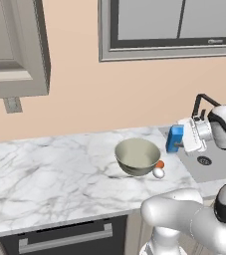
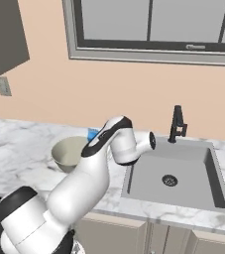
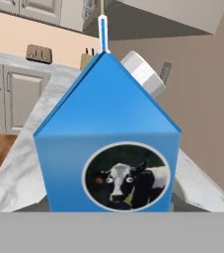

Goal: Gather the eggs and milk located in the vicinity of the sink area and place them right next to the bowl.

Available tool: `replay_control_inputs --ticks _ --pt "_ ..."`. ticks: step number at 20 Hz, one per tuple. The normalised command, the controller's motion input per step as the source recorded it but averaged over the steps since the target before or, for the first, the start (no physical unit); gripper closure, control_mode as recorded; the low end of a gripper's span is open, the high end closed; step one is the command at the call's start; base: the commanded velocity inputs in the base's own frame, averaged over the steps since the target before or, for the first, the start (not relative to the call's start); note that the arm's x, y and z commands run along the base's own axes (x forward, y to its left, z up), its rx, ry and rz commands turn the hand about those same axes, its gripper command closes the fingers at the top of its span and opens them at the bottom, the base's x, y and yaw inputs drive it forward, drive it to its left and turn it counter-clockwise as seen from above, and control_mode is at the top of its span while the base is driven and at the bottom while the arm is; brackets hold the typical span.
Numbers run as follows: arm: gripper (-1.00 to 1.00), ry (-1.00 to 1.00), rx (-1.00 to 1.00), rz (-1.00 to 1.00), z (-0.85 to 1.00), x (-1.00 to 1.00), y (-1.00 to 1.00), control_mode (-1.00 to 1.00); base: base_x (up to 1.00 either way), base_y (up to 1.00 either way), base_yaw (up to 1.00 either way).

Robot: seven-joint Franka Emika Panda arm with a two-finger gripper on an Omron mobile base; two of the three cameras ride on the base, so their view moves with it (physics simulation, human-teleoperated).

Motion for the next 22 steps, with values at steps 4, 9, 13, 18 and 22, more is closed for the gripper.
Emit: replay_control_inputs --ticks 4,9,13,18,22 --pt "1.00 0.00 0.00 0.00 -0.30 0.24 0.00 -1.00 0.00 0.00 0.00" --pt "1.00 0.00 0.00 0.00 -0.27 0.20 0.00 -1.00 0.00 0.00 0.00" --pt "1.00 0.00 0.01 0.00 -0.20 0.20 0.00 -1.00 0.00 0.00 0.00" --pt "1.00 0.00 0.02 0.00 -0.20 0.24 0.00 -1.00 0.00 0.00 0.00" --pt "1.00 0.00 0.04 0.00 -0.21 0.23 0.00 -1.00 0.00 0.00 0.00"
